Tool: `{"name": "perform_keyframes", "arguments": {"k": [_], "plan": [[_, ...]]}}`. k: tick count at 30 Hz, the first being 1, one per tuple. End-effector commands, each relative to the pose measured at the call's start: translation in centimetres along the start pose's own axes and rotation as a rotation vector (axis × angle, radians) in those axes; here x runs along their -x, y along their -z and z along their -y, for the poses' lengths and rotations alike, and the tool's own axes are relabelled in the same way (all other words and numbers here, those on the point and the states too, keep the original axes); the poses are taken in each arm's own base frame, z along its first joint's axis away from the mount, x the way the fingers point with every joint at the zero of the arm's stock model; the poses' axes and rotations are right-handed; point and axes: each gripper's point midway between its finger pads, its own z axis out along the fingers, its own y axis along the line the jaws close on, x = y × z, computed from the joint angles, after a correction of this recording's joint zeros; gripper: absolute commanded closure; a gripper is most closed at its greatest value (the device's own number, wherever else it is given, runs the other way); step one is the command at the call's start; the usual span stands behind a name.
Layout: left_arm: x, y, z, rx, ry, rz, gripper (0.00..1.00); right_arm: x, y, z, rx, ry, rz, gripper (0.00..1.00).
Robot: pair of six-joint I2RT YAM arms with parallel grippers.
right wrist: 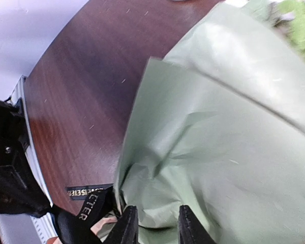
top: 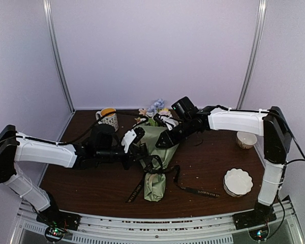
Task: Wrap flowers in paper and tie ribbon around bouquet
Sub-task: Cross the half-tied ribbon over the folded bouquet.
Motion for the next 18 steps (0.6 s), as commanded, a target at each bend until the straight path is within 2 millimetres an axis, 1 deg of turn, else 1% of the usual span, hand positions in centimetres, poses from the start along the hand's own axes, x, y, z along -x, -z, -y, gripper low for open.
{"name": "perform_keyframes", "arguments": {"k": [1,3,6,10,12,18], "plan": [[1.2,0.3,0.2,-0.019,-0.032,0.034,1.0,-1.6,-1.9,-4.3,0.253,0.073,-0.107,0.72],[1.5,0.3,0.3,-0.025,-0.04,0.037,1.0,-2.0,-2.4,-5.2,0.32,0.089,-0.136,0.75],[1.8,0.5,0.5,-0.03,-0.055,0.041,1.0,-2.7,-2.6,-6.7,0.422,0.12,-0.172,0.78],[1.5,0.5,0.3,-0.021,-0.069,0.029,1.0,-5.5,-2.0,-8.1,0.503,0.171,-0.281,0.81],[1.2,0.3,0.2,-0.019,-0.071,0.013,1.0,-6.4,-1.3,-8.6,0.537,0.175,-0.294,0.82],[0.8,0.1,0.0,-0.014,-0.079,0.001,1.0,-7.0,-0.2,-9.7,0.6,0.172,-0.281,0.82]]}}
